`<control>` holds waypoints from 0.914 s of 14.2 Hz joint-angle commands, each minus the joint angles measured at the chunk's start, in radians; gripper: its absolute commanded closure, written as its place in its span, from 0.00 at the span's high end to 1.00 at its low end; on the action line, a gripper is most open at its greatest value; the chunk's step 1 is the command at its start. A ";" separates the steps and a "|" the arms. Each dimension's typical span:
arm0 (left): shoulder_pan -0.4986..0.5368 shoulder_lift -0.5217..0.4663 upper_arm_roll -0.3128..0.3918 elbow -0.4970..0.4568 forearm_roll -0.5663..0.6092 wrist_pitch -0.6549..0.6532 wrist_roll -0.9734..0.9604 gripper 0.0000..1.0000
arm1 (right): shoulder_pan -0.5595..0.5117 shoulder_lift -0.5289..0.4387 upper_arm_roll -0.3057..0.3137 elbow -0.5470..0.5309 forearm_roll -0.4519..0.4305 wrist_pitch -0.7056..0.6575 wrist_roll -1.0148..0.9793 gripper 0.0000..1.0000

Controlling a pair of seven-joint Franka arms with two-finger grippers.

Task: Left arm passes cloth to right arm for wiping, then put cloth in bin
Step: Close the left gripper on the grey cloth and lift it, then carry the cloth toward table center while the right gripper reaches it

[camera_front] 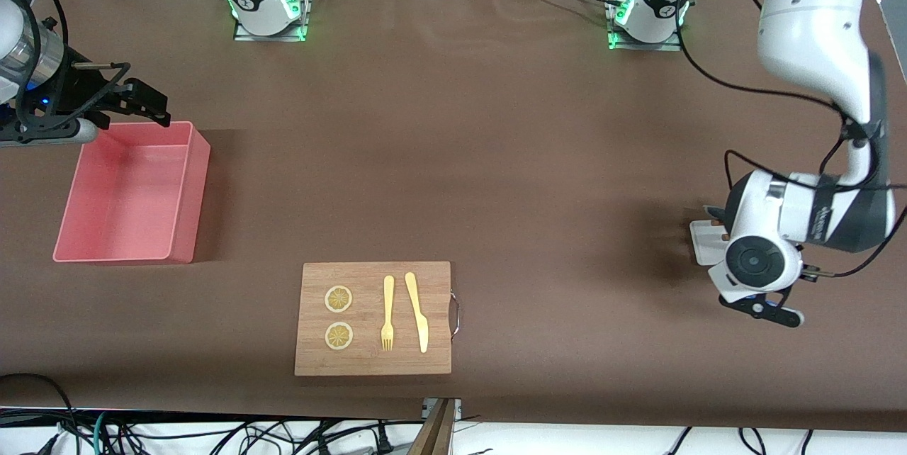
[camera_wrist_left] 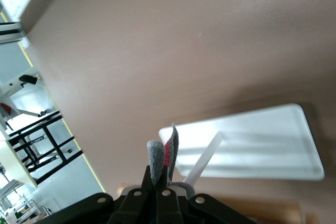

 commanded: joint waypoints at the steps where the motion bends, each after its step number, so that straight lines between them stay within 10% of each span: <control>1: -0.005 -0.115 -0.073 -0.020 -0.001 -0.128 0.007 0.01 | -0.007 0.005 0.006 0.020 -0.006 -0.016 0.011 1.00; 13: -0.124 -0.177 -0.270 0.014 -0.514 -0.099 -0.246 0.06 | -0.012 0.016 -0.003 0.020 -0.017 -0.017 0.000 1.00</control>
